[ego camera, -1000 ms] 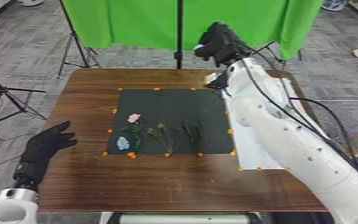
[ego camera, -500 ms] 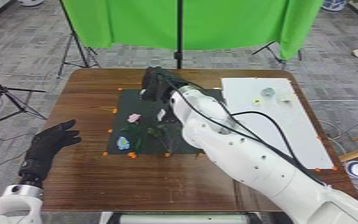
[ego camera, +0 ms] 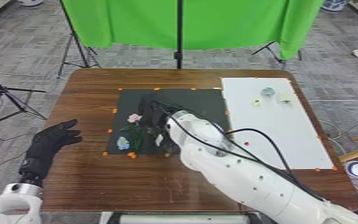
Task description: Arrange flowers
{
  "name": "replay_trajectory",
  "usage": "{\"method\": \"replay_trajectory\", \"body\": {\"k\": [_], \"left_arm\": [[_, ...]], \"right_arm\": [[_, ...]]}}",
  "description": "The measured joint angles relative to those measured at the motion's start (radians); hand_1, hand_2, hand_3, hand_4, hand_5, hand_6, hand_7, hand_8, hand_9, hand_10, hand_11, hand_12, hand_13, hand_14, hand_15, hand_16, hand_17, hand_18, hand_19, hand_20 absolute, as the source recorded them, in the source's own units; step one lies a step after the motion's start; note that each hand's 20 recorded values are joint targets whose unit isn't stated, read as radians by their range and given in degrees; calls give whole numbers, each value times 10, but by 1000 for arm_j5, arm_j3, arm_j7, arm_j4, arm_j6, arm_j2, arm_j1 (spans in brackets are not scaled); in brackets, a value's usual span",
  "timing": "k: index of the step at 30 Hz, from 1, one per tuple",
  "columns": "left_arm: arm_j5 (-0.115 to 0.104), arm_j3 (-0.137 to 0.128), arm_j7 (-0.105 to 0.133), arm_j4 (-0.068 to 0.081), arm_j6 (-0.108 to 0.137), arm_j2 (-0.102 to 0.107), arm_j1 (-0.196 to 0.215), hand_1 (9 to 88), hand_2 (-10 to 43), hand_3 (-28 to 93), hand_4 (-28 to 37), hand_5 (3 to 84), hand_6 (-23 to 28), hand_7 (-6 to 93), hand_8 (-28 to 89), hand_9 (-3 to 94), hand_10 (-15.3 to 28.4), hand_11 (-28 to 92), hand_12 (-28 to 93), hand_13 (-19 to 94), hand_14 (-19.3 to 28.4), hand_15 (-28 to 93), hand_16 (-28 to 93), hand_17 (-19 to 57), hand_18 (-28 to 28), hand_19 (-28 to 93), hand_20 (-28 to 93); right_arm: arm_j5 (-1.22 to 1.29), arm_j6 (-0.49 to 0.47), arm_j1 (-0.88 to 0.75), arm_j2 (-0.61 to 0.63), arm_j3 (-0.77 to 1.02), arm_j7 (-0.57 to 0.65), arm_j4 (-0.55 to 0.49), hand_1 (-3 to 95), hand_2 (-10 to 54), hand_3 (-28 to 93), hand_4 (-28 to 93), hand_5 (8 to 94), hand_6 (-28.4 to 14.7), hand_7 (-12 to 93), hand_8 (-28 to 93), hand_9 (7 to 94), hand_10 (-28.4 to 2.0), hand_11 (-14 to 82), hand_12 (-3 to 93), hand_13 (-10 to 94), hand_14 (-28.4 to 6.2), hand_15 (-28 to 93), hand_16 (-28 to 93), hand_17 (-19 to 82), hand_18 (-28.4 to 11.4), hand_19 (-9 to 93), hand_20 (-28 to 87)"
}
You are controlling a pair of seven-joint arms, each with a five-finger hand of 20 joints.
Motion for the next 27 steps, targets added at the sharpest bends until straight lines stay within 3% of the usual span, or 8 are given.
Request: {"method": "replay_trajectory", "body": {"k": [16,27], "left_arm": [[0,-1,0,0,-2,1,0,259,83,615,-283,449,56,130,-61,481,151,217,136,425,208,274,-24,106,140,202,221],[0,-2,0,0,-2,1,0,258,87,608,-283,444,55,131,-63,479,149,218,134,426,204,270,-21,106,140,203,221]], "right_arm": [[-99,42,16,37,-26,-35,-2,583,-95,581,-161,755,15,290,82,835,-84,97,454,883,-5,629,368,611,-132,932,592],[-188,16,31,62,-49,-107,-11,575,-95,596,-177,748,21,306,75,802,-91,65,408,868,-7,625,363,594,-130,932,582]]}}
